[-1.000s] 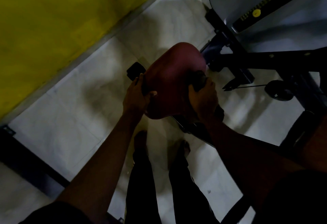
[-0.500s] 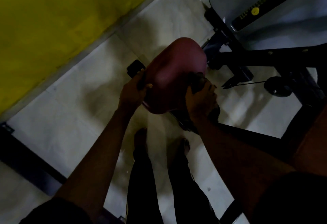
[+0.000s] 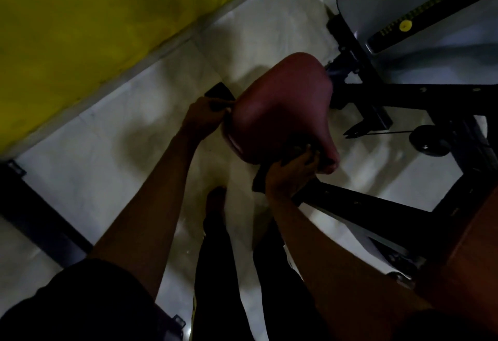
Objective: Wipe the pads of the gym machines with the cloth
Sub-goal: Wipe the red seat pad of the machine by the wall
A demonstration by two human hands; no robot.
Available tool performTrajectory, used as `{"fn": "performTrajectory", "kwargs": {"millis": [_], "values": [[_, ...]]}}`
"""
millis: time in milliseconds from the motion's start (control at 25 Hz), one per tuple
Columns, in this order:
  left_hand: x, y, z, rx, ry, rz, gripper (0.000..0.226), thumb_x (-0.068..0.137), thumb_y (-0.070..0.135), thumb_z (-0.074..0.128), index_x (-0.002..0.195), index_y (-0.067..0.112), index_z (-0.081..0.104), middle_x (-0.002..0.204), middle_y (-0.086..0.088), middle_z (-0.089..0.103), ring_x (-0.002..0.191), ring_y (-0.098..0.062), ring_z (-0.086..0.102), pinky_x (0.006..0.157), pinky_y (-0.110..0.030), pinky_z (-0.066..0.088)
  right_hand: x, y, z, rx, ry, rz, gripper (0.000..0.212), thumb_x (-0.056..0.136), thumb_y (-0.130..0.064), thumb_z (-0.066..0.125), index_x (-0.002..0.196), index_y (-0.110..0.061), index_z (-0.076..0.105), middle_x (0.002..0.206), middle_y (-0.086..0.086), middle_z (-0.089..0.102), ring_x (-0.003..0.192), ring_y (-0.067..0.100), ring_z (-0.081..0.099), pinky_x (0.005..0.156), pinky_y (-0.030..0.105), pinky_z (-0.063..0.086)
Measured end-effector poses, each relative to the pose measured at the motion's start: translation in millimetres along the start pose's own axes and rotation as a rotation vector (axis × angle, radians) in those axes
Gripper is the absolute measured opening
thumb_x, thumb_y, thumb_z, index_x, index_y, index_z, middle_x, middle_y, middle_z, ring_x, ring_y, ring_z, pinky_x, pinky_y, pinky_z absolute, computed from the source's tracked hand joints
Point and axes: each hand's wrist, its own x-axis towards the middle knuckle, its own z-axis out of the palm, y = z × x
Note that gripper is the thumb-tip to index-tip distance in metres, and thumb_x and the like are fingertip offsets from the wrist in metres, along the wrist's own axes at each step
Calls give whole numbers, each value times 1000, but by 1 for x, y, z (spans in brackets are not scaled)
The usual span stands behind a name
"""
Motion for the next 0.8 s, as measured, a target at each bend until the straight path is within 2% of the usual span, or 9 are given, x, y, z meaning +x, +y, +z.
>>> {"fn": "performTrajectory", "kwargs": {"millis": [80,200,320,480,560,640,720,760,800], "values": [[-1,0,-3,-25,-17,-26,28,97,30,59,122,27,69,120,-5,70,97,-8,58,80,-22,43,-38,-4,9,-95,-145,-232,60,89,-15,64,145,-4,45,151,22,37,134,46,37,107,54,37],[-3,-2,-1,-73,-50,-68,29,98,33,57,123,23,69,127,-2,65,115,-14,57,92,-26,41,-63,-12,19,-215,-293,-439,68,81,-23,78,143,-14,51,151,14,41,136,42,37,103,57,42],[0,-2,-2,-130,-35,-156,23,94,46,58,97,29,74,104,2,68,96,-13,58,90,-31,43,-49,-4,18,-414,-366,-718,79,69,-30,88,140,-26,53,149,6,44,135,36,35,99,58,45],[10,-12,-5,-121,-55,-191,76,71,83,31,113,36,72,140,-4,55,126,-23,50,113,-47,32,-20,-9,13,-504,-419,-986,73,67,-30,88,134,-27,60,147,3,47,131,37,33,95,59,44],[17,-18,-4,-130,-60,-195,77,70,90,23,104,43,74,149,-6,47,133,-26,44,117,-52,23,-10,-21,17,-584,-442,-1126,68,68,-30,87,132,-25,62,146,2,50,131,38,37,95,58,45],[19,-18,-5,-124,-34,-210,92,65,98,18,114,40,71,150,-6,46,136,-26,42,118,-53,20,-6,-22,18,-706,-472,-1222,70,70,-29,86,135,-25,61,148,1,49,133,38,40,98,57,44],[12,-9,-4,-88,-47,-198,92,73,94,22,122,32,68,138,-9,57,126,-28,51,111,-48,31,3,-8,10,-787,-477,-1315,78,66,-33,87,138,-26,58,149,-2,47,134,35,37,100,56,45],[8,-4,-4,-69,-69,-191,81,82,86,31,121,26,69,119,-12,65,113,-30,58,99,-43,41,10,-2,5,-798,-484,-1357,83,62,-35,89,139,-26,57,150,-3,47,134,34,37,100,56,45],[6,-3,-3,-64,-84,-186,70,88,76,42,117,19,70,95,-12,67,86,-14,45,83,-40,45,17,2,1,-805,-509,-1394,87,59,-35,91,139,-26,57,150,-2,47,135,34,37,100,56,44]]}}
